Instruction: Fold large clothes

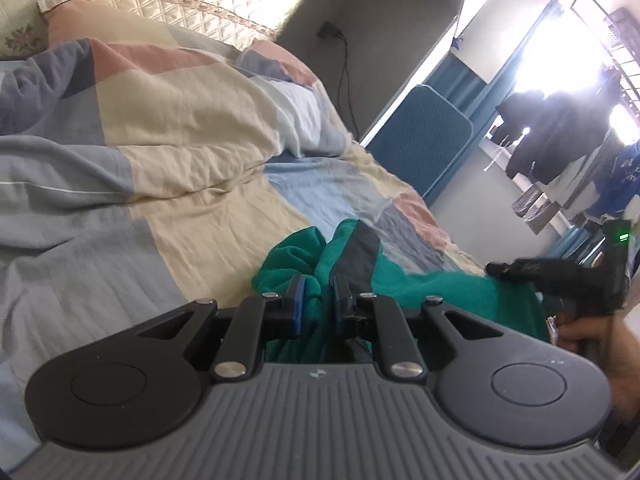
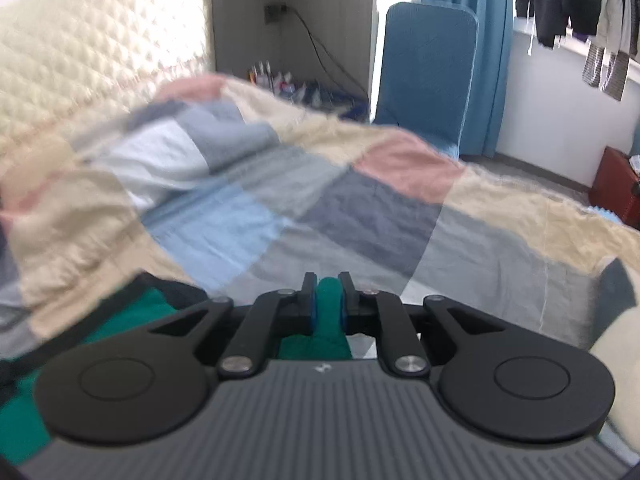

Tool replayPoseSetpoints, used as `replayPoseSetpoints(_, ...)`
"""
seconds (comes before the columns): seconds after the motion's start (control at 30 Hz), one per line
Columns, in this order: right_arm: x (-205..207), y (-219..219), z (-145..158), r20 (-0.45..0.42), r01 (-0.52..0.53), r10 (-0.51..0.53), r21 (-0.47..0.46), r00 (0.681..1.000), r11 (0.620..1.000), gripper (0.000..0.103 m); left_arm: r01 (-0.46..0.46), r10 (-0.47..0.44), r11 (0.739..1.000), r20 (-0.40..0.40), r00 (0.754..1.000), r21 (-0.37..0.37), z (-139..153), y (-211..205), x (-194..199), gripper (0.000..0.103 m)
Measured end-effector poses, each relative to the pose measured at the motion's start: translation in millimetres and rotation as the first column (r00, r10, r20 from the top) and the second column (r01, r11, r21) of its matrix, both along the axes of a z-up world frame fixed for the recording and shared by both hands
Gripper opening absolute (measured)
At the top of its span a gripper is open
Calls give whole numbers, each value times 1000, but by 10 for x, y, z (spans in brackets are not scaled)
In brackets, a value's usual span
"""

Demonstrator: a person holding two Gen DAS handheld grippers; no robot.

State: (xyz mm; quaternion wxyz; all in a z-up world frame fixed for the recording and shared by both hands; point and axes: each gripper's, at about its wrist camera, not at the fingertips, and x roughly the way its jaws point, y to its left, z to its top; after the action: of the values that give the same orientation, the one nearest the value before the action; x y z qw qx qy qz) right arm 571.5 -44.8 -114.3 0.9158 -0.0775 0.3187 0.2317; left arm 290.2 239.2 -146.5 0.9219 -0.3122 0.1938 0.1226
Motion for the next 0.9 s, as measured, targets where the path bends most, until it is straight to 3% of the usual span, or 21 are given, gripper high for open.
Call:
replayPoseSetpoints(0.13,108,4,-446,-90,19,-19,-2,996,1000,13,-2,3,1000,-29,1000,21,-91,-3,43,17)
replayPoseSetpoints(0.27,109,-289,-534,-168,45,-21,140,986,989,18,7,-7,1000,-19,1000,5,-162,8,65,18)
replayPoseSetpoints(0.33,53,-473,-417,-165,55,-21,207,986,977,35,10,-10,1000,-16,1000,-1,-170,9,66,21)
replayPoseSetpoints(0.37,0,-595,-339,-153,54,-17,237,988,970,56,12,-12,1000,-15,1000,-2,-167,5,66,21)
replayPoseSetpoints(0.4,-48,-702,-262,-132,44,-10,260,991,965,69,11,-11,1000,-15,1000,-6,-166,7,65,23)
replayPoseSetpoints(0.53,-315,-1235,23,-32,35,-27,308,999,951,70,6,-7,1000,-17,1000,-31,-155,22,61,33)
replayPoseSetpoints(0.63,-461,-1606,146,71,76,-97,262,993,962,72,-4,4,1000,-17,1000,-29,-125,-1,38,47)
replayPoseSetpoints(0.7,-497,-1783,129,101,131,-155,214,983,968,85,0,0,999,-12,1000,-32,-107,-18,30,50)
replayPoseSetpoints(0.9,-371,-1950,-215,-44,149,-145,120,989,982,83,13,-11,999,-51,999,46,-114,-148,103,55)
